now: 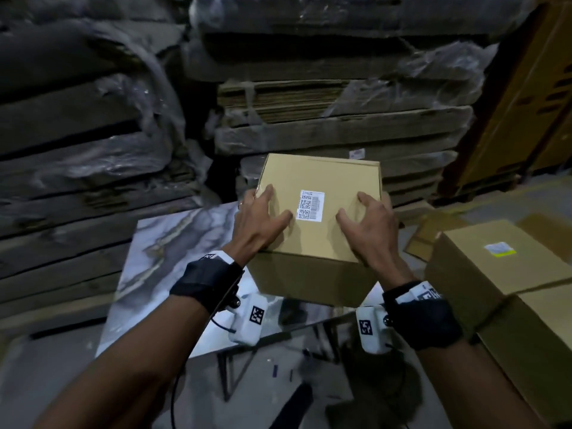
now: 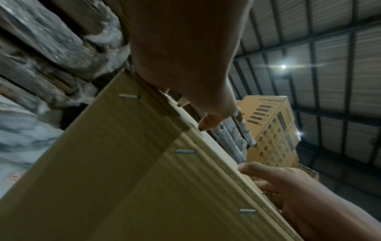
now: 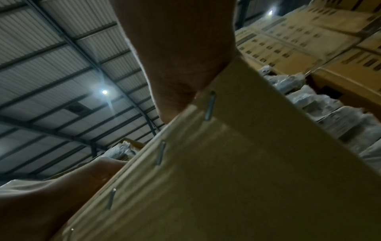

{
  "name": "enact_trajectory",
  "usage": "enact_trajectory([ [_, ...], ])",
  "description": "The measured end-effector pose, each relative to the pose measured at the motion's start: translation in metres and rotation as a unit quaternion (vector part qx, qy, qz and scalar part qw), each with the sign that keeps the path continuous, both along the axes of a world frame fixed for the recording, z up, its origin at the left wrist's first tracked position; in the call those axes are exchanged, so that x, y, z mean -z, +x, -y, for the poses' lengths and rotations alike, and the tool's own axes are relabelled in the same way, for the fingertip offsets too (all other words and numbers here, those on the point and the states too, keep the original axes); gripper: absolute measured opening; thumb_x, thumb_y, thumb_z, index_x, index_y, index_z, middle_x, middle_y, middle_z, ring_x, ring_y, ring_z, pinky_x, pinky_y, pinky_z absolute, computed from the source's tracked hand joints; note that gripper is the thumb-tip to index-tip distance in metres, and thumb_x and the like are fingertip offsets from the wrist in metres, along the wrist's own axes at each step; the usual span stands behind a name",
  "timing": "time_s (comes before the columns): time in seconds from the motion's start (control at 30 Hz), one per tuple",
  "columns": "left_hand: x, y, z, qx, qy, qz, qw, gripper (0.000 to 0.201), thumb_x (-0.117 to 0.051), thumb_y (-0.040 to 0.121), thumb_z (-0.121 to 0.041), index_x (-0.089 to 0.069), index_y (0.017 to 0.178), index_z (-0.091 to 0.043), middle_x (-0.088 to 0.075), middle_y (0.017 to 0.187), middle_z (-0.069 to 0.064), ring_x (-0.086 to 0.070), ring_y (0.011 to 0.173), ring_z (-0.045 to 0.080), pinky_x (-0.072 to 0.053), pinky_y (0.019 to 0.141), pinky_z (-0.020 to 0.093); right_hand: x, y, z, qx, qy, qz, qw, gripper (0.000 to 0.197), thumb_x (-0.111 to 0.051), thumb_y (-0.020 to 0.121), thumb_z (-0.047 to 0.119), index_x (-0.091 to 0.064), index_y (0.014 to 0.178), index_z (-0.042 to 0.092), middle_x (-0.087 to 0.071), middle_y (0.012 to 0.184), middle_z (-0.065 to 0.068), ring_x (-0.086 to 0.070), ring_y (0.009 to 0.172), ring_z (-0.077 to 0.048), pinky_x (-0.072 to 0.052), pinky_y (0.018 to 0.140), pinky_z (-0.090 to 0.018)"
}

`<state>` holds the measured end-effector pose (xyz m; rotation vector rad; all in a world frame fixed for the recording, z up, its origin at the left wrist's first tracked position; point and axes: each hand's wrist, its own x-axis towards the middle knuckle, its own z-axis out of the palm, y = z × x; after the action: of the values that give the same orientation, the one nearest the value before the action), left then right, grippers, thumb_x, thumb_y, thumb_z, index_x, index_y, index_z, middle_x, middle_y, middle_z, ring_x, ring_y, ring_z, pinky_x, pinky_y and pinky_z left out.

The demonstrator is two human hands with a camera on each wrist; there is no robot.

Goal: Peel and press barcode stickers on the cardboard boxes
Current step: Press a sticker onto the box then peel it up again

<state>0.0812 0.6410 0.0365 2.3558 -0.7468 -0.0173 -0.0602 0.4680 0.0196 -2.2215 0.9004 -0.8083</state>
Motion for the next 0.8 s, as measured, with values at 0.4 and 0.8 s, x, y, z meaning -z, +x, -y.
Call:
enact_trajectory([
  [0.4, 0.037, 0.062, -0.047, -0.088, 0.024, -0.044, 0.995, 0.066, -0.053, 0.076, -0.061, -0.051, 0.132, -0.026, -0.048, 0.125, 0.013, -0.053, 0.112, 0.037, -0.051, 0.094, 0.047, 0.028, 0.107, -0.012, -0.118, 0.007, -0.057, 0.991, 0.064, -0.068, 0.088, 0.045, -0.060, 0.140, 0.009, -0.057, 0.140, -0.015, -0.057, 0.125, -0.034, -0.048, 0.106, -0.043],
  [0.8, 0.067, 0.102, -0.028, -0.148, 0.059, -0.071, 0.985, 0.067, -0.064, 0.088, -0.051, -0.044, 0.144, -0.020, -0.040, 0.131, 0.014, -0.048, 0.120, 0.036, -0.041, 0.090, 0.036, 0.059, 0.182, 0.028, -0.186, 0.014, -0.128, 0.974, 0.061, -0.070, 0.087, 0.042, -0.061, 0.139, 0.013, -0.056, 0.132, -0.015, -0.056, 0.121, -0.034, -0.049, 0.102, -0.042],
])
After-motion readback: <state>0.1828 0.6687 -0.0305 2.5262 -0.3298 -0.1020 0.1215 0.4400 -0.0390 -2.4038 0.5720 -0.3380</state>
